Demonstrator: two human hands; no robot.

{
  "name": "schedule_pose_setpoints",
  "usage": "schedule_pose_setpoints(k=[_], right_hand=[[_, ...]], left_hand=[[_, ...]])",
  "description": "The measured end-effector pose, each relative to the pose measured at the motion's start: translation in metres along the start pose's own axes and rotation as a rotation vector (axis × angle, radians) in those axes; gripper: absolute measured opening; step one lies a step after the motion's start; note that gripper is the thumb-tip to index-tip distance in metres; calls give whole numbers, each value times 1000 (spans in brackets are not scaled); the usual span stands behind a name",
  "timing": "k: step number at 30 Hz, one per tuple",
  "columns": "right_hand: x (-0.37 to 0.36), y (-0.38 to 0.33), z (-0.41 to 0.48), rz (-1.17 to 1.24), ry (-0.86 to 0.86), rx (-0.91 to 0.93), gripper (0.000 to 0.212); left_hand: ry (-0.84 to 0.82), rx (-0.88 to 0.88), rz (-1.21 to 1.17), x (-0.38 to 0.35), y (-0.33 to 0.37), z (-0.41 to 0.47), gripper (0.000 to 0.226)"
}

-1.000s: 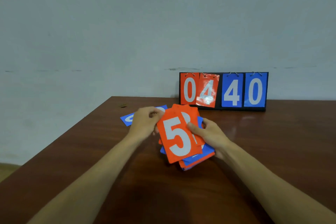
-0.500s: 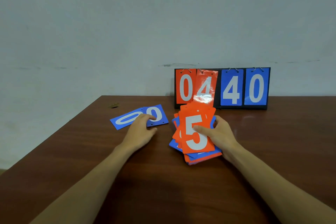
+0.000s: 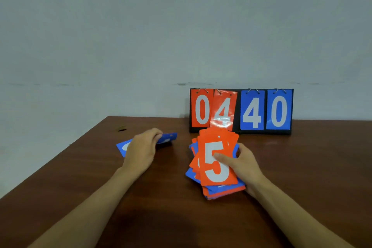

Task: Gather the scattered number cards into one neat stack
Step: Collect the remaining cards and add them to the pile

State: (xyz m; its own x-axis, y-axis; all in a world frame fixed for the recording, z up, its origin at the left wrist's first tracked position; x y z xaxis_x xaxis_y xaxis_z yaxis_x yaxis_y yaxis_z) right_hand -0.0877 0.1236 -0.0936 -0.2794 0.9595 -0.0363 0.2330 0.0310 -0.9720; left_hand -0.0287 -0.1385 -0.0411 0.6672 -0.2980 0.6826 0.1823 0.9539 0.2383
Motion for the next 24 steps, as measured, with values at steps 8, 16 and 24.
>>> schedule_pose_setpoints(k=[8, 16, 24], right_hand=[[-18, -16, -30, 26, -57, -1, 44], [-52, -24, -53, -139, -220, 78, 37], [-81, -13, -34, -280, -220, 74, 39]], left_hand=[[191, 247, -432, 65, 31, 7, 16], [113, 270, -314, 40, 56, -16, 22], [141, 381, -420, 29, 25, -26, 20]])
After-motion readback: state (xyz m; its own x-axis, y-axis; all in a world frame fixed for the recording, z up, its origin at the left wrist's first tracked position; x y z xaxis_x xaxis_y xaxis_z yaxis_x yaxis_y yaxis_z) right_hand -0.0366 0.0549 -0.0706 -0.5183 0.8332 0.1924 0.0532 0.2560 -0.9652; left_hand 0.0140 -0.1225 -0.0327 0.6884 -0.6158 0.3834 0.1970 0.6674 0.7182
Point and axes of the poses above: each hand's wrist, its own z-axis towards the middle knuckle, its own x-axis out of the back of the hand, y = z × x, the point moved 7 cm from there along z, towards the middle knuckle, and after that the axes turned 11 degrees about -x, right-handed, at the moved point
